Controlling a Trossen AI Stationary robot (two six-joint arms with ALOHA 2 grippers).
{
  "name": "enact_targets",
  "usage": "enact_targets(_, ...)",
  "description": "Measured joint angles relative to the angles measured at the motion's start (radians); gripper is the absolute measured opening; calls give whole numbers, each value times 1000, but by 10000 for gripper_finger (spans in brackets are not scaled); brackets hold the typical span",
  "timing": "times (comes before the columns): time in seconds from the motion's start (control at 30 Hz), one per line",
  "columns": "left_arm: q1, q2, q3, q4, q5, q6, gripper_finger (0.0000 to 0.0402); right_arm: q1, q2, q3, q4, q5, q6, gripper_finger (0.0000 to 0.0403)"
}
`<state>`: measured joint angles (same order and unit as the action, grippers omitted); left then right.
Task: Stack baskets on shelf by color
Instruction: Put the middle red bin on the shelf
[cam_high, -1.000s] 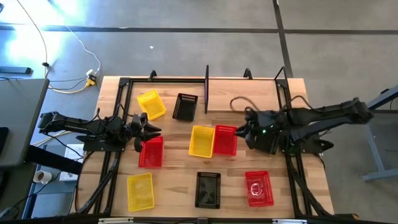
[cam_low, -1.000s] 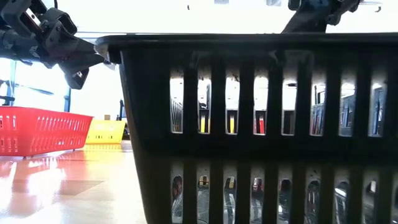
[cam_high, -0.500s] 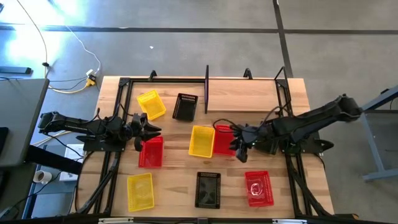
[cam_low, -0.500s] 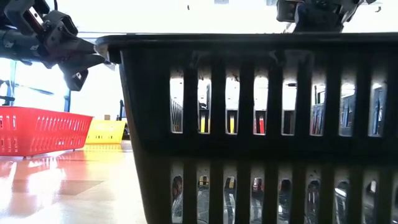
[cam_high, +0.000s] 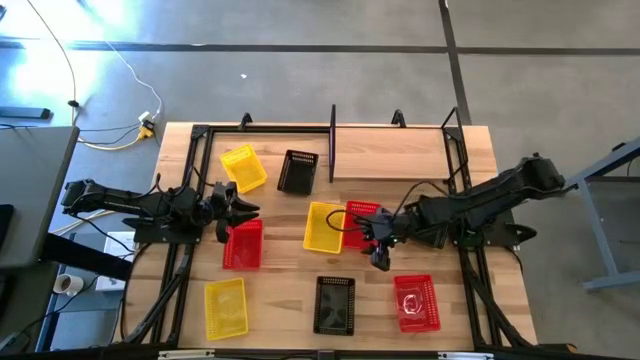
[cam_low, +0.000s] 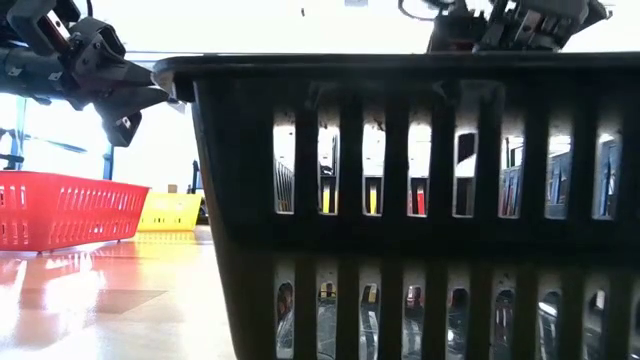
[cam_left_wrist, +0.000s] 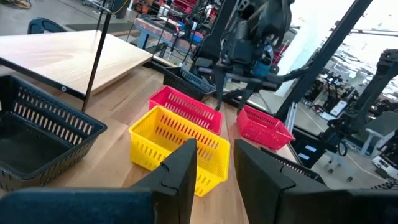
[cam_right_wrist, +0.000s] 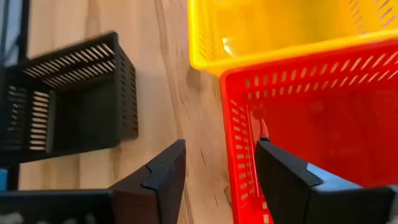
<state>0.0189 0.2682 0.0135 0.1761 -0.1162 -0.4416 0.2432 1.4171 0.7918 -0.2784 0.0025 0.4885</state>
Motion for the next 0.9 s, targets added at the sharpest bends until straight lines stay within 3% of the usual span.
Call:
enact_targets(0.37,0,0,0,0,0,0,97,0,131,0,13,-29,29,171)
enact_targets(0.5,0,0,0,0,0,0,97,0,148,0,14,-27,77,124)
enact_targets(0.67,0,0,0,0,0,0,97,0,145,0,16,-29,94,21)
enact_targets(0.9,0,0,0,0,0,0,97,15,122,60,-75,-12,81,10)
